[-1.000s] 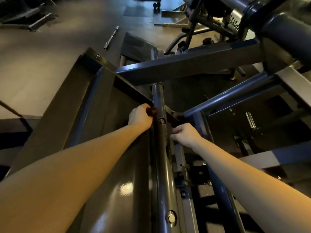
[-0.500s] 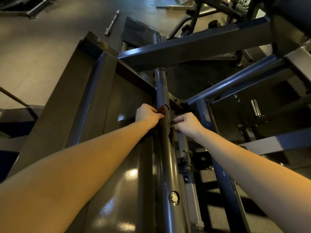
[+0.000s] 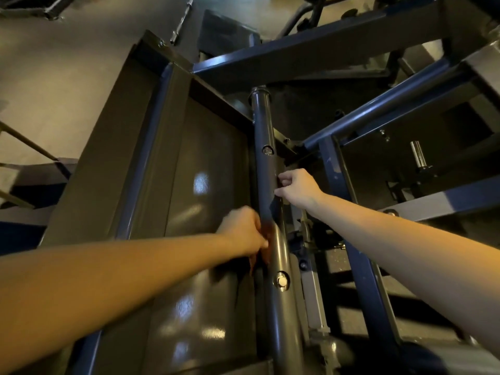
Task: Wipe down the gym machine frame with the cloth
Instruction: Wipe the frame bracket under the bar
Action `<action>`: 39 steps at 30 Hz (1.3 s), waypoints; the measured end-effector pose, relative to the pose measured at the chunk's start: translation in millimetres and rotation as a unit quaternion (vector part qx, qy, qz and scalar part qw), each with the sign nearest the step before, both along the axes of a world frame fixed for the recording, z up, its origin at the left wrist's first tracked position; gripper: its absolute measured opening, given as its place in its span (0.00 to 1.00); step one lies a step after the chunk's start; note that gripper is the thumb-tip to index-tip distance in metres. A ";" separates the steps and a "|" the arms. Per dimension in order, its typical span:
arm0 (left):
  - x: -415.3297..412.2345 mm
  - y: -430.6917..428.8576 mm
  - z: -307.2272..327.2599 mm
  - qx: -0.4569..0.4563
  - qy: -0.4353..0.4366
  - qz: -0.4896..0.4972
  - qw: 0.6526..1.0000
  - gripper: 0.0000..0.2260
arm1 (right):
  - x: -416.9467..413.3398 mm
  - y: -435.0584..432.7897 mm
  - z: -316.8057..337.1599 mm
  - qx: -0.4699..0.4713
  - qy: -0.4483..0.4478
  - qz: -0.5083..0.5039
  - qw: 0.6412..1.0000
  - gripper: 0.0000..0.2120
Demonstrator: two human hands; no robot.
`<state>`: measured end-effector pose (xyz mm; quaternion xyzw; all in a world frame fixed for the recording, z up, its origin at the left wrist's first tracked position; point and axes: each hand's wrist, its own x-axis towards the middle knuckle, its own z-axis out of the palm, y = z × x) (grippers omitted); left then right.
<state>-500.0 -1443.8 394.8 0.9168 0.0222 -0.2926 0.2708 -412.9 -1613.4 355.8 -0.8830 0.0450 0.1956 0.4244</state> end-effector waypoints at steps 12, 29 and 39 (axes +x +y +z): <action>-38.1 -1.3 -5.6 -0.030 -0.028 -0.028 0.999 0.09 | -20.7 -1.1 -10.4 -0.024 -0.001 -0.040 0.999 0.24; -40.8 -2.2 -11.2 -0.043 0.033 0.107 0.993 0.10 | -17.5 -2.0 -11.3 -0.015 0.017 -0.042 0.999 0.23; -53.7 -6.9 -8.3 -0.055 0.076 0.119 0.989 0.08 | -16.8 -2.6 -13.1 -0.013 0.014 -0.035 0.999 0.25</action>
